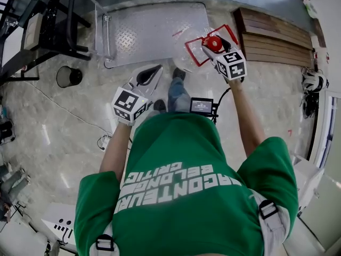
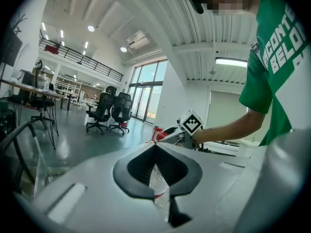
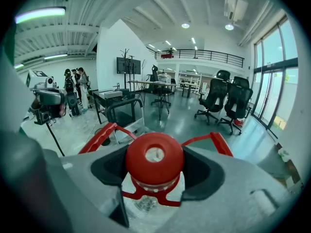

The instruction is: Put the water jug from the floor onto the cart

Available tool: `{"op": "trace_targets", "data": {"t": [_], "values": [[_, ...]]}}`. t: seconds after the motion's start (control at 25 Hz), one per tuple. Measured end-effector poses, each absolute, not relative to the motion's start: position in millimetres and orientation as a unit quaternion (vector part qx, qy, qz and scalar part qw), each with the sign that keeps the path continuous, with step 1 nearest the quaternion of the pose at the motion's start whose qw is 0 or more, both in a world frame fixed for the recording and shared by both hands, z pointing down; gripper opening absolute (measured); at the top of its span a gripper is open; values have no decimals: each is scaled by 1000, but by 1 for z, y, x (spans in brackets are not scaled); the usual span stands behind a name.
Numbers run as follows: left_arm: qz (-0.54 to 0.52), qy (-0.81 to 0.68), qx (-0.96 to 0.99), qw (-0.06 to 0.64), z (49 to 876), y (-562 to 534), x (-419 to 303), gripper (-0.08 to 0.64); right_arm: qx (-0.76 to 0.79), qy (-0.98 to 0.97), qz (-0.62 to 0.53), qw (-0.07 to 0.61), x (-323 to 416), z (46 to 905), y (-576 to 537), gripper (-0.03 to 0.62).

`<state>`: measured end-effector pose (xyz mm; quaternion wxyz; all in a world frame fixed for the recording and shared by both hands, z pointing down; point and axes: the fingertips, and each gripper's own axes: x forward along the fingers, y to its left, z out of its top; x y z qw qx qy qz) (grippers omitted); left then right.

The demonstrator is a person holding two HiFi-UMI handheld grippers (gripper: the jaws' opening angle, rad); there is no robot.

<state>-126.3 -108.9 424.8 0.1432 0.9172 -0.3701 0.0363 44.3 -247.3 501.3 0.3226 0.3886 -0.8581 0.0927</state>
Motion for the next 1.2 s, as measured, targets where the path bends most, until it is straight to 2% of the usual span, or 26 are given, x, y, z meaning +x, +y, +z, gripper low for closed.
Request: {"op": "trace_targets", "data": {"t": [0.64,1.2], "values": [[60,-406,898,160,426,-261,-95,15,313,-883,79,342,36,534,-375,301],[73,-427,884,174,441,-315,-71,15,274,-894,72,346,30,552,-435,301]]}}
